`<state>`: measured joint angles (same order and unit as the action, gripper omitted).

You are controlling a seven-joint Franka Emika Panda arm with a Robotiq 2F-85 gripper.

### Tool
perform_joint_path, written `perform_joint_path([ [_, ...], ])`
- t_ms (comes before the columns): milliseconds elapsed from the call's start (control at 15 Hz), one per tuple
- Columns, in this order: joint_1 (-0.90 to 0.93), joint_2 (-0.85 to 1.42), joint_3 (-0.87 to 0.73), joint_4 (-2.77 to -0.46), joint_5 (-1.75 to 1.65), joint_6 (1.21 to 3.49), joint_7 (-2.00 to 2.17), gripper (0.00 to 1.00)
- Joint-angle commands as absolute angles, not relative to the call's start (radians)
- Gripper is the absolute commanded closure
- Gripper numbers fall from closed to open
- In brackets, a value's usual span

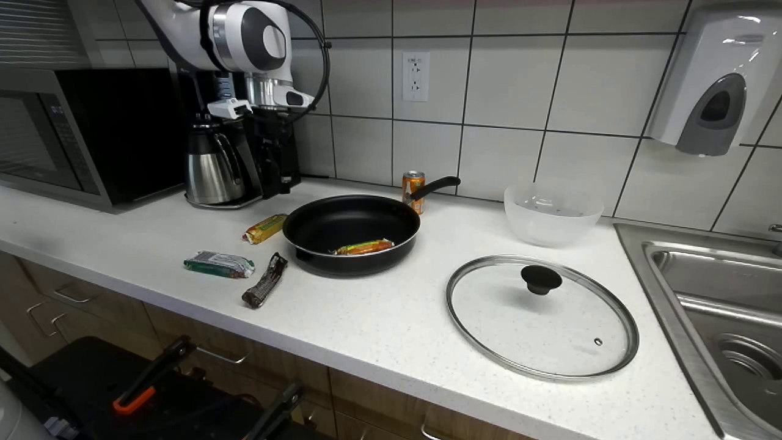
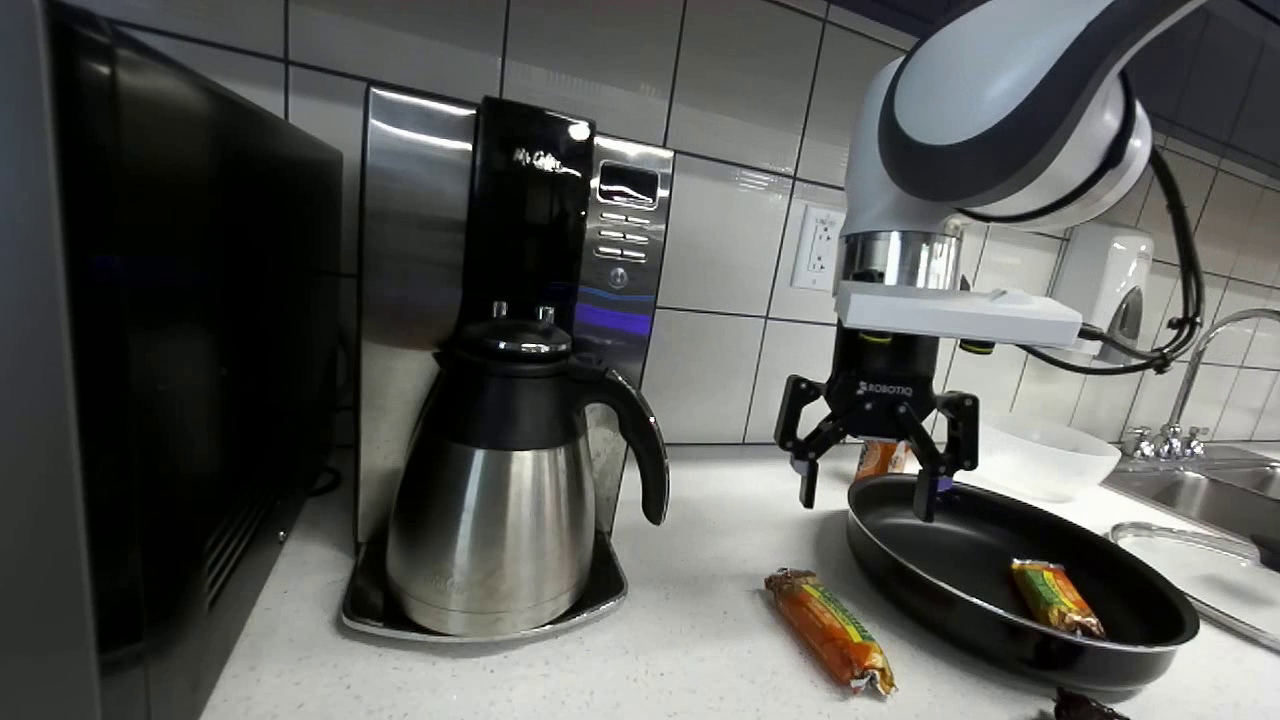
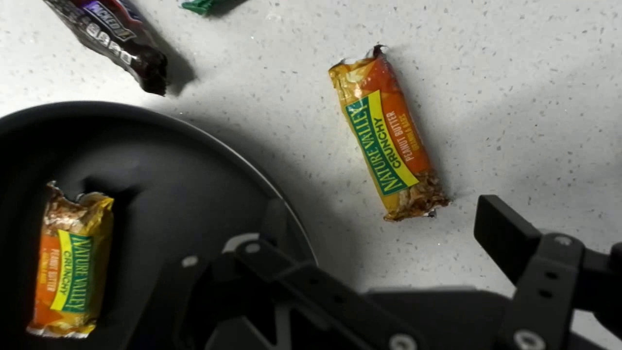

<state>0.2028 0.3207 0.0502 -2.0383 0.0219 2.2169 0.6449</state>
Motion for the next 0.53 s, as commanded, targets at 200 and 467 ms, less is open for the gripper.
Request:
perform_joint_path([
  [200, 0.26, 0.415, 0.068, -1.902, 0.009, 2.119, 0.656, 0.0],
  [467, 0.272, 0.455, 0.06, -1.872, 0.014, 2.093, 0.648, 0.0],
])
